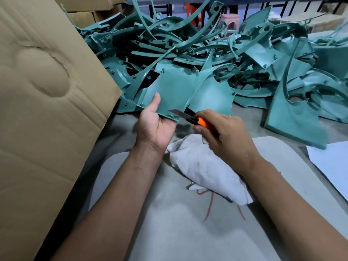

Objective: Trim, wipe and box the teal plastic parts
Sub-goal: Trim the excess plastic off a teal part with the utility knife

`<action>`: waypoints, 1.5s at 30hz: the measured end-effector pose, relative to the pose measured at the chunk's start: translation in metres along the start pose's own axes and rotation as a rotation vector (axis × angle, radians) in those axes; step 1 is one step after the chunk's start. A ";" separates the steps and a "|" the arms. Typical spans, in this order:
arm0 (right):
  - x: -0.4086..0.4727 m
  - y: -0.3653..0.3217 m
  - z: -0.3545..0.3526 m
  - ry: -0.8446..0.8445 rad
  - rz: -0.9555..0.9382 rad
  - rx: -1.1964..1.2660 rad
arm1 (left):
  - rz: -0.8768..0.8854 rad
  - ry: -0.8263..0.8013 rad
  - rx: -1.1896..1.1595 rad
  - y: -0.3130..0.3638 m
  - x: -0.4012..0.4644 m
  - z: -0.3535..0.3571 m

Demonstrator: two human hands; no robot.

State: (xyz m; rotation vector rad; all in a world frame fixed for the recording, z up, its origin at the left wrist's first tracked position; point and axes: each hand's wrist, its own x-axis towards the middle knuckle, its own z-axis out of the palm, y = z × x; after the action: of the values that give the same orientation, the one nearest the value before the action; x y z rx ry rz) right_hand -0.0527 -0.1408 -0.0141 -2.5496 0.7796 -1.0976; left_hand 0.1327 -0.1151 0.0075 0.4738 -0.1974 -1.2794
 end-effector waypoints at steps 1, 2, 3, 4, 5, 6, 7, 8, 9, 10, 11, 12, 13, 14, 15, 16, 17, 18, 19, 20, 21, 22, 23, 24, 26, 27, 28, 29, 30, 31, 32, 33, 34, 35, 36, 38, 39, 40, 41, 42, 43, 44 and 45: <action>0.000 0.000 0.000 0.008 0.004 -0.012 | -0.012 0.003 -0.010 0.000 -0.001 0.001; 0.000 0.000 0.000 0.019 -0.001 -0.026 | -0.024 0.004 -0.022 -0.001 -0.003 0.002; 0.000 0.000 0.000 0.035 -0.008 -0.039 | -0.030 0.000 -0.032 -0.002 -0.004 0.003; -0.001 0.000 0.000 0.060 -0.006 -0.048 | -0.033 -0.007 -0.040 -0.003 -0.005 0.004; -0.001 0.000 -0.001 0.097 0.008 -0.051 | -0.035 -0.011 -0.046 -0.004 -0.005 0.006; 0.000 0.001 -0.001 0.144 0.029 -0.056 | -0.036 -0.011 -0.052 -0.005 -0.006 0.007; 0.000 0.002 -0.002 0.196 0.048 -0.065 | -0.038 -0.007 -0.057 -0.007 -0.008 0.009; 0.001 0.004 -0.002 0.245 0.062 -0.077 | -0.045 0.001 -0.057 -0.008 -0.009 0.010; 0.001 0.006 -0.003 0.293 0.079 -0.089 | -0.055 0.011 -0.049 -0.010 -0.009 0.011; 0.001 0.008 -0.003 0.341 0.104 -0.101 | -0.065 0.027 -0.037 -0.010 -0.010 0.011; 0.001 0.012 -0.005 0.388 0.142 -0.113 | -0.075 0.043 -0.024 -0.011 -0.011 0.011; 0.002 0.016 -0.008 0.430 0.197 -0.123 | -0.085 0.059 -0.010 -0.012 -0.012 0.011; 0.002 0.020 -0.011 0.462 0.258 -0.128 | -0.093 0.072 0.002 -0.013 -0.013 0.012; 0.003 0.023 -0.013 0.479 0.299 -0.129 | -0.098 0.076 0.008 -0.014 -0.014 0.013; 0.002 0.023 -0.014 0.477 0.295 -0.129 | -0.096 0.077 0.010 -0.014 -0.014 0.014; 0.001 0.020 -0.014 0.456 0.246 -0.129 | -0.094 0.075 0.010 -0.014 -0.014 0.016; -0.001 0.015 -0.013 0.417 0.172 -0.124 | -0.095 0.070 0.012 -0.015 -0.014 0.016; -0.003 0.010 -0.010 0.363 0.102 -0.110 | -0.100 0.063 0.017 -0.014 -0.013 0.015; -0.004 0.005 -0.008 0.298 0.051 -0.095 | -0.111 0.059 0.024 -0.015 -0.013 0.014; -0.004 0.001 -0.005 0.231 0.024 -0.087 | -0.126 0.059 0.031 -0.015 -0.013 0.013; -0.004 -0.001 -0.003 0.171 0.013 -0.088 | -0.138 0.055 0.037 -0.015 -0.013 0.012; -0.003 -0.003 -0.002 0.125 0.010 -0.095 | -0.145 0.051 0.042 -0.015 -0.014 0.012; -0.003 -0.003 -0.001 0.099 0.008 -0.107 | -0.147 0.051 0.044 -0.014 -0.016 0.013; -0.003 -0.002 -0.001 0.096 0.008 -0.122 | -0.146 0.054 0.038 -0.014 -0.017 0.015; -0.004 0.000 -0.001 0.151 0.018 -0.158 | -0.116 0.102 0.004 -0.013 -0.017 0.016; -0.005 0.001 -0.003 0.195 0.032 -0.176 | -0.097 0.137 -0.014 -0.013 -0.016 0.015; -0.005 0.002 -0.004 0.234 0.049 -0.196 | -0.084 0.162 -0.030 -0.013 -0.015 0.014; -0.005 0.002 -0.005 0.264 0.060 -0.219 | -0.079 0.171 -0.043 -0.014 -0.014 0.014; -0.005 0.003 -0.006 0.284 0.066 -0.237 | -0.081 0.167 -0.051 -0.014 -0.015 0.015; -0.006 0.003 -0.007 0.299 0.069 -0.245 | -0.087 0.154 -0.055 -0.015 -0.015 0.014; -0.006 0.003 -0.007 0.311 0.074 -0.236 | -0.095 0.141 -0.051 -0.016 -0.015 0.014; -0.006 0.004 -0.006 0.326 0.085 -0.213 | -0.100 0.135 -0.040 -0.016 -0.015 0.013; -0.006 0.005 -0.006 0.347 0.098 -0.191 | -0.101 0.135 -0.031 -0.016 -0.014 0.011; -0.005 0.007 -0.007 0.373 0.111 -0.176 | -0.098 0.138 -0.027 -0.015 -0.014 0.009; -0.003 0.009 -0.008 0.400 0.126 -0.165 | -0.090 0.143 -0.026 -0.014 -0.014 0.007; -0.001 0.016 -0.014 0.450 0.187 -0.156 | -0.069 0.155 -0.015 -0.011 -0.014 0.004; 0.000 0.021 -0.018 0.469 0.230 -0.156 | -0.058 0.162 -0.001 -0.010 -0.014 0.002; -0.001 0.025 -0.020 0.484 0.272 -0.159 | -0.050 0.166 0.020 -0.008 -0.014 0.001; -0.001 0.030 -0.023 0.498 0.311 -0.168 | -0.049 0.167 0.050 -0.007 -0.014 0.000; -0.002 0.034 -0.025 0.513 0.349 -0.179 | -0.053 0.166 0.084 -0.006 -0.014 0.000; -0.003 0.038 -0.028 0.533 0.395 -0.187 | -0.058 0.161 0.111 -0.005 -0.014 0.000; -0.003 0.042 -0.032 0.559 0.447 -0.192 | -0.061 0.154 0.124 -0.004 -0.014 0.000; -0.003 0.047 -0.038 0.591 0.498 -0.200 | -0.061 0.149 0.126 -0.003 -0.014 -0.001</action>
State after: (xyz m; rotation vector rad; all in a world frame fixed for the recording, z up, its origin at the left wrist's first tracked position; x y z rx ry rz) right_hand -0.0995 -0.1784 -0.0102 -1.9726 1.6272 -1.6546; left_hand 0.1261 -0.1020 0.0071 0.6845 -0.1396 -1.2899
